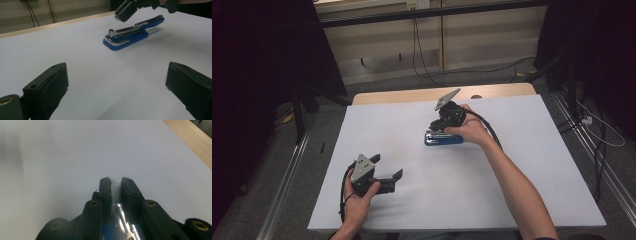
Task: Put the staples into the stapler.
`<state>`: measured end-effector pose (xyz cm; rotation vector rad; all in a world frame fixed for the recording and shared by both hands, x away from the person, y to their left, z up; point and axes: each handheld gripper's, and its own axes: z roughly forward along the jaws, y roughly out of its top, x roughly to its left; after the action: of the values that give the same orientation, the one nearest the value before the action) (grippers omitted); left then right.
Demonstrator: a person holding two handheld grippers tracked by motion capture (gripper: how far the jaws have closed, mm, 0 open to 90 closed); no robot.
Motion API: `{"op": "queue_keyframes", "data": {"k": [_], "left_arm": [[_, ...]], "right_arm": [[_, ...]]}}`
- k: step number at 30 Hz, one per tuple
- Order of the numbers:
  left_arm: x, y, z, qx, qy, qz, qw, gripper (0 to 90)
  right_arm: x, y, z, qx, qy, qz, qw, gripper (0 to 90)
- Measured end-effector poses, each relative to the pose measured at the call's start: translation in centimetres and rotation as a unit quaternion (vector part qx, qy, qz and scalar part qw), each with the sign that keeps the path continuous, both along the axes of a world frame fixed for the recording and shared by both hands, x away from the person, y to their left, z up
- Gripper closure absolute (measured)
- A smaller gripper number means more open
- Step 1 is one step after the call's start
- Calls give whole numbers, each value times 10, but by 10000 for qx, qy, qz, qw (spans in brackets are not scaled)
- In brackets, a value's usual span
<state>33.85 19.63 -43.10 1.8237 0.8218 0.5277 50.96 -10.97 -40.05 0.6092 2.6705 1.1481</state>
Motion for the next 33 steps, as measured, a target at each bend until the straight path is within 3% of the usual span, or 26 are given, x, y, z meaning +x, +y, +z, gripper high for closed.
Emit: {"op": "queue_keyframes", "data": {"k": [14,33], "left_arm": [[0,0,0,-5,25,-22,10000,46],[1,0,0,17,35,-72,10000,46]], "right_arm": [[9,14,-8,-206,-20,266,9994,790],[17,12,-12,-522,65,709,9961,790]]}}
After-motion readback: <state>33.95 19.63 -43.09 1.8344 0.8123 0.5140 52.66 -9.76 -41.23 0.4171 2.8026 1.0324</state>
